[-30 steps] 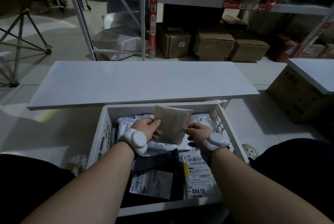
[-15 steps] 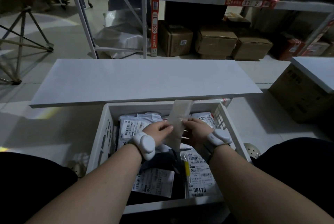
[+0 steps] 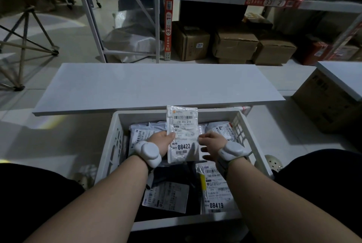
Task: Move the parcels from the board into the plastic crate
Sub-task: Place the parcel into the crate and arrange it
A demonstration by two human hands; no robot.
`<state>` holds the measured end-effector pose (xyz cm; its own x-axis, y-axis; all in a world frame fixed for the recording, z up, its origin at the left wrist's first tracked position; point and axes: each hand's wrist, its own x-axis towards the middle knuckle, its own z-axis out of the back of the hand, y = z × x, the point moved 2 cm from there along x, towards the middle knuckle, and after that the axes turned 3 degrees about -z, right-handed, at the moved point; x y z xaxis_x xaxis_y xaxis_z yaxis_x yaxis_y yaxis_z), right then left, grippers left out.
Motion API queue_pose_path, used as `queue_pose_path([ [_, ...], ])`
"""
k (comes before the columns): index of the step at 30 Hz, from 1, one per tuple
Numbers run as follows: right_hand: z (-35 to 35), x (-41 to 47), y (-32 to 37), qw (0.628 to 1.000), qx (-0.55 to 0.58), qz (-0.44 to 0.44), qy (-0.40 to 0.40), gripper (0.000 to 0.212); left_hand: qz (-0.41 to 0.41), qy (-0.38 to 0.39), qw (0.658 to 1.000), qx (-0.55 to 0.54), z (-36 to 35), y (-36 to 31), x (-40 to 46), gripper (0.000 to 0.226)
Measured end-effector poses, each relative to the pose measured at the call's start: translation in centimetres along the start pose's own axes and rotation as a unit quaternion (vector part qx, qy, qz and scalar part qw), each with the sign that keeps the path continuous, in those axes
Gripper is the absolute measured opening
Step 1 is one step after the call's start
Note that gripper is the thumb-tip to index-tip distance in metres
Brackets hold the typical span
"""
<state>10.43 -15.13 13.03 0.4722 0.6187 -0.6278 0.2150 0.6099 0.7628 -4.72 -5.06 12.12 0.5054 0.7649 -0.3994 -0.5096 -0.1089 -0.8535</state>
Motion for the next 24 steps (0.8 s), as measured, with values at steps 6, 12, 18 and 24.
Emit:
queue_pose_path([
  [6,-0.2,-0.2,-0.6,0.999,-0.015,-0.018,0.024,0.016,-0.001,-0.006,0.995,-0.101,-0.2,0.6,0.8,0.02],
  [12,-0.4,-0.1,-0.5,1.0,-0.014,-0.015,0.007,0.007,0.015,-0.018,0.992,-0.125,-0.3,-0.1,-0.1,0.019],
  [18,-0.1,0.3,-0.4,0.999,-0.008,-0.002,-0.031,0.013,0.024,0.014,0.993,-0.112,-0.6,0.0,-0.2,0.034],
  [24,0.5,1.1,-0.6,0.999,-0.026,0.004,-0.047,0.011,0.015,0.058,0.995,-0.074,-0.8,0.6,-0.3,0.037],
])
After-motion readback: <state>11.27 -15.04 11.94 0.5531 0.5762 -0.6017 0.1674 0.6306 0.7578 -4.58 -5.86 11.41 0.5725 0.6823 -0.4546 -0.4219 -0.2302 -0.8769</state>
